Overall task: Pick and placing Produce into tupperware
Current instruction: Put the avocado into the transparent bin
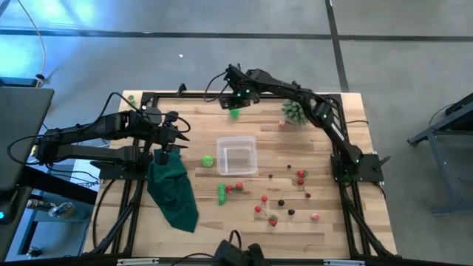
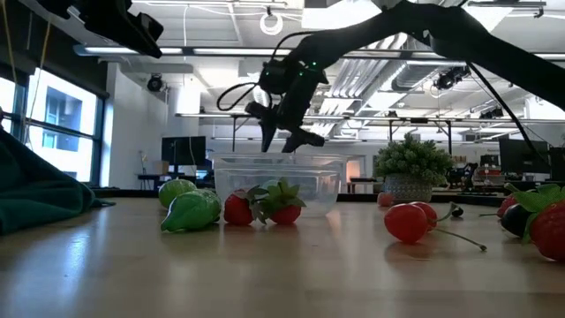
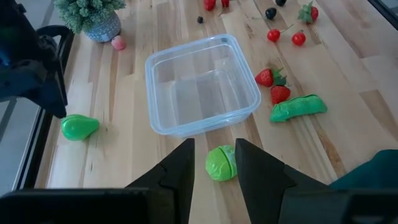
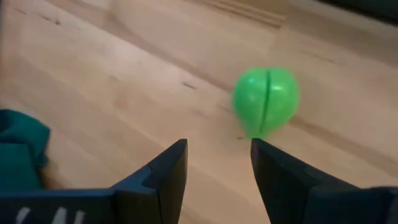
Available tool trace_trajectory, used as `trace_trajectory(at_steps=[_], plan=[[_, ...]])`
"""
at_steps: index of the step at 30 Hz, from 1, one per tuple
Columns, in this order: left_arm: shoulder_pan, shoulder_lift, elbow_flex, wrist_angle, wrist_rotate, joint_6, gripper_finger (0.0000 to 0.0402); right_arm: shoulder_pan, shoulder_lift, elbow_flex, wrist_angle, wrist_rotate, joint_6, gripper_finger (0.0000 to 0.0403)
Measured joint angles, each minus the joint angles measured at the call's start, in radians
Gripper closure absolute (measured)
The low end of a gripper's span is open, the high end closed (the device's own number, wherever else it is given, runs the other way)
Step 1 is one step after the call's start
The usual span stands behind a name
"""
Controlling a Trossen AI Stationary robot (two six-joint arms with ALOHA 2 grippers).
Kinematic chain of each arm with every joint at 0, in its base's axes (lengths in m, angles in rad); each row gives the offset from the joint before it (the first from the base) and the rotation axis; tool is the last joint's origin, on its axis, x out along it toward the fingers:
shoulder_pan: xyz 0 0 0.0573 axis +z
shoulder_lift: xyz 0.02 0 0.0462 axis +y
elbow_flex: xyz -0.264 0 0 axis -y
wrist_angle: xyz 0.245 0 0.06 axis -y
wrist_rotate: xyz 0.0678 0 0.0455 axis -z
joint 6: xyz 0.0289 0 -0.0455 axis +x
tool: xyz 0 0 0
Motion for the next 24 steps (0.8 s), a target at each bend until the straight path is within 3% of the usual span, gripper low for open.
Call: trace_trajectory(at_steps=[4,13,18,24], plan=[[0.0,0.0,0.0,0.0,0.0,0.0,0.0295,0.002,0.0,0.0,-0.013,0.072,0.0,0.0214],[0.0,0.0,0.0,0.0,0.0,0.0,0.0295,0.028,0.0,-0.001,-0.003,0.238,0.032,0.0128],[0.0,0.0,0.0,0.0,0.0,0.0,0.0295,0.032,0.0,-0.001,0.002,0.263,0.059,0.0098],[0.0,0.0,0.0,0.0,0.0,0.0,0.0295,0.03,0.005,-0.001,-0.001,0.266,0.07,0.0091]])
